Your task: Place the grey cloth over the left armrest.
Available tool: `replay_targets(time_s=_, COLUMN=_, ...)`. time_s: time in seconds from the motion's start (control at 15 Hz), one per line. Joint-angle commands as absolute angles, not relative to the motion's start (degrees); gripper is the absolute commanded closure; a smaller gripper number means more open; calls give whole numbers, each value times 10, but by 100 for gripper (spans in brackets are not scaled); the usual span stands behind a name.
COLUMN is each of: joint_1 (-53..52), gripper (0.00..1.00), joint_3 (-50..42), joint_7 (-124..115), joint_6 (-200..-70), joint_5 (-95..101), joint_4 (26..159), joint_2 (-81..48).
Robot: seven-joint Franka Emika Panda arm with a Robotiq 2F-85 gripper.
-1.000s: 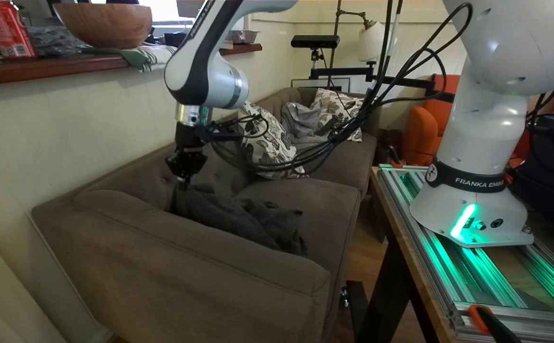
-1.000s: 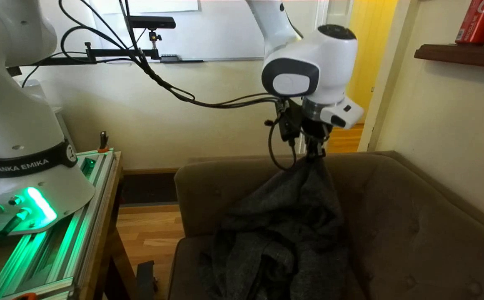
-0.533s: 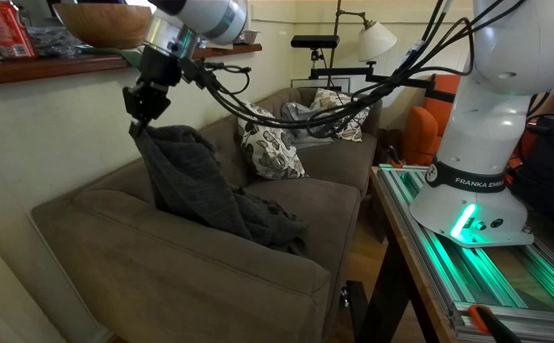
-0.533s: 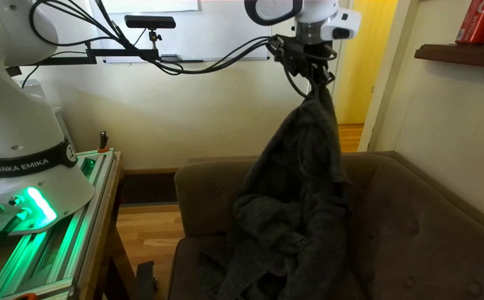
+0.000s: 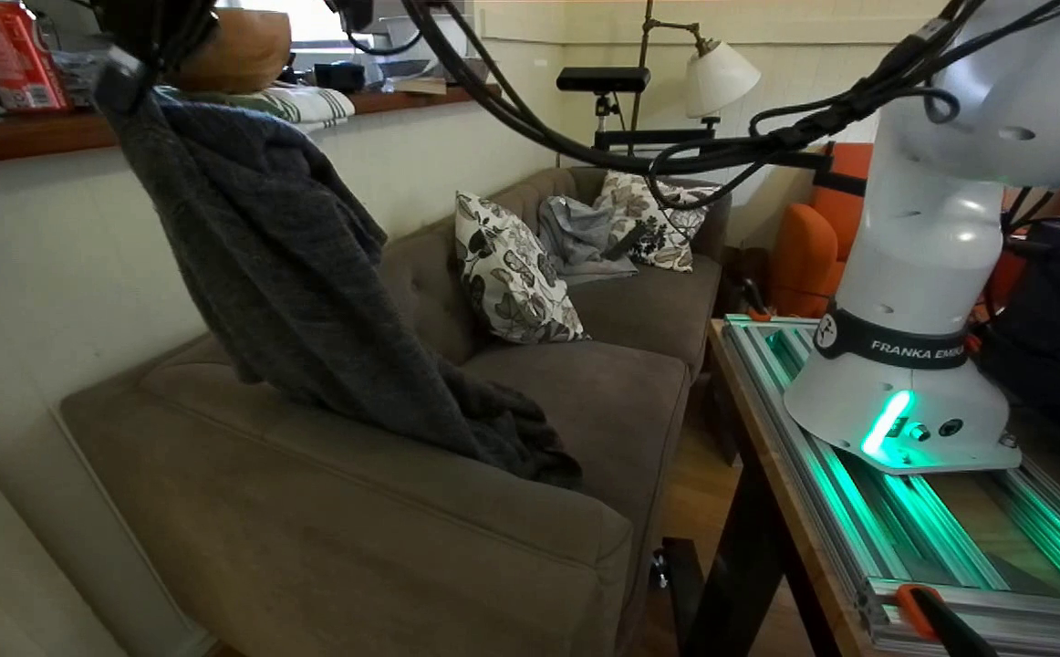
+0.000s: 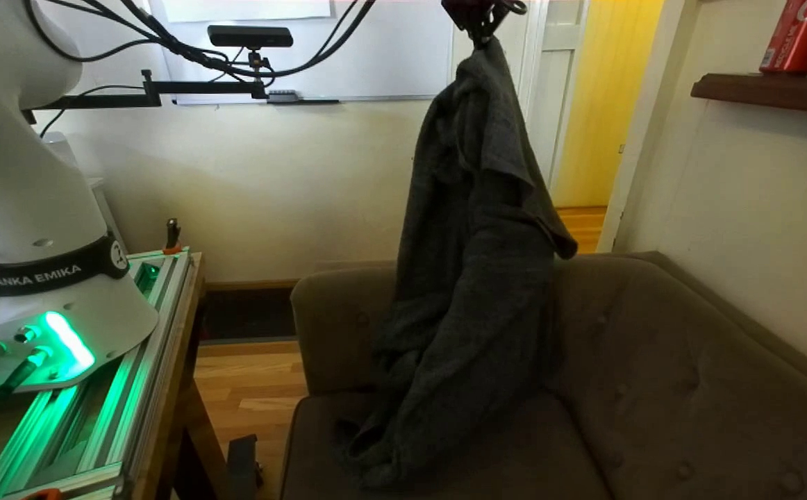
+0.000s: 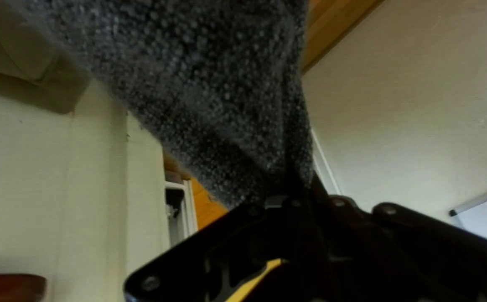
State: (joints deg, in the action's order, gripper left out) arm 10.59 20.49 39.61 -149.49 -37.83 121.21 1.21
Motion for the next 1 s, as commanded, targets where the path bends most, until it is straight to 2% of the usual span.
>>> replay_targets(time_s=0.0, joint_1=-4, gripper=99, joint_3=163, joint_7=396, joint_6=-1469, joint_5=-346, joint_4=1177, joint_2=48)
replay_targets(time_s=0.4, joint_1=-105, gripper=99, joint_3=169, joint_7=337, joint_6=-1456, joint_5=-223, joint_4=1071, joint_2=-84)
replay_targets(time_s=0.93, joint_1=-116, gripper=99, joint_3=181, joint_7=329, joint_6=-1393, joint_5=-140, joint_4=984, joint_2=-286)
